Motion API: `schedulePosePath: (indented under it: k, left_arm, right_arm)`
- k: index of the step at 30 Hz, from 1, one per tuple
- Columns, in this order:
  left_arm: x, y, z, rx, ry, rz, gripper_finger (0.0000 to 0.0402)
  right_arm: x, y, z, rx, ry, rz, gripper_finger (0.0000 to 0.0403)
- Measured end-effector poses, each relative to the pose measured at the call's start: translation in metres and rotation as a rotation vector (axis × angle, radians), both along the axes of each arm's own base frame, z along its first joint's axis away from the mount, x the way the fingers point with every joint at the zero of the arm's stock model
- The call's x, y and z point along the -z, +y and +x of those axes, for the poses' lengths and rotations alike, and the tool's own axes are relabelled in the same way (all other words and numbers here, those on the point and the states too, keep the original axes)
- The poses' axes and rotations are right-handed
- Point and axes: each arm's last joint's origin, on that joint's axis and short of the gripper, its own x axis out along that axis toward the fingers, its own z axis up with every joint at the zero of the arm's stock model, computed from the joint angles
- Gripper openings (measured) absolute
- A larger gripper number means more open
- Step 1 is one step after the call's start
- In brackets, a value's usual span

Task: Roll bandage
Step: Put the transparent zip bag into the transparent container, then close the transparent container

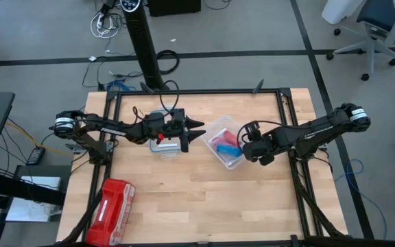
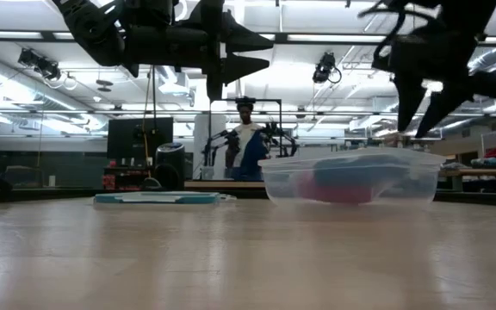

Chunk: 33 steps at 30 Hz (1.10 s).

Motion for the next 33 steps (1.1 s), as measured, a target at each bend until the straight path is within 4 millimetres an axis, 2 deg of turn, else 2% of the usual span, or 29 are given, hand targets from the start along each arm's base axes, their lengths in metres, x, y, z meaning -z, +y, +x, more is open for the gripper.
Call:
schedulePosePath:
  k: [3, 5, 7, 9, 14, 23, 26, 29, 33]
  left_arm:
    - [0.000, 0.000, 0.000, 0.000, 0.000, 0.000, 0.0193]
    - [0.000, 0.000, 0.000, 0.000, 0.000, 0.000, 0.0193]
    - [0.000, 0.000, 0.000, 0.000, 0.000, 0.001, 0.0193]
    - [0.000, 0.000, 0.000, 0.000, 0.000, 0.001, 0.0193]
    - [0.000, 0.000, 0.000, 0.000, 0.001, 0.000, 0.0193]
    - [0.000, 0.000, 0.000, 0.012, 0.001, 0.000, 0.0193]
    - [0.000, -0.001, 0.000, 0.019, 0.004, 0.000, 0.0193]
    - [0.000, -0.001, 0.000, 0.033, 0.005, 0.000, 0.0193]
    - [0.001, -0.001, 0.000, 0.034, 0.009, -0.001, 0.0193]
  right_arm:
    - [-0.018, 0.004, 0.007, 0.060, -0.095, 0.045, 0.0129]
    - [-0.029, 0.008, 0.016, 0.069, -0.188, 0.144, 0.0127]
    - [-0.033, 0.009, 0.024, 0.046, -0.260, 0.225, 0.0125]
    - [-0.031, 0.006, 0.031, 0.047, -0.282, 0.231, 0.0123]
    - [-0.015, -0.002, 0.047, 0.077, -0.243, 0.303, 0.0116]
    - [0.046, -0.021, 0.081, 0.129, -0.042, 0.331, 0.0096]
    - [0.053, -0.023, 0.085, 0.140, -0.017, 0.340, 0.0090]
    - [0.045, -0.023, 0.080, 0.169, 0.002, 0.351, 0.0085]
    - [0.010, -0.023, 0.074, 0.187, -0.105, 0.380, 0.0078]
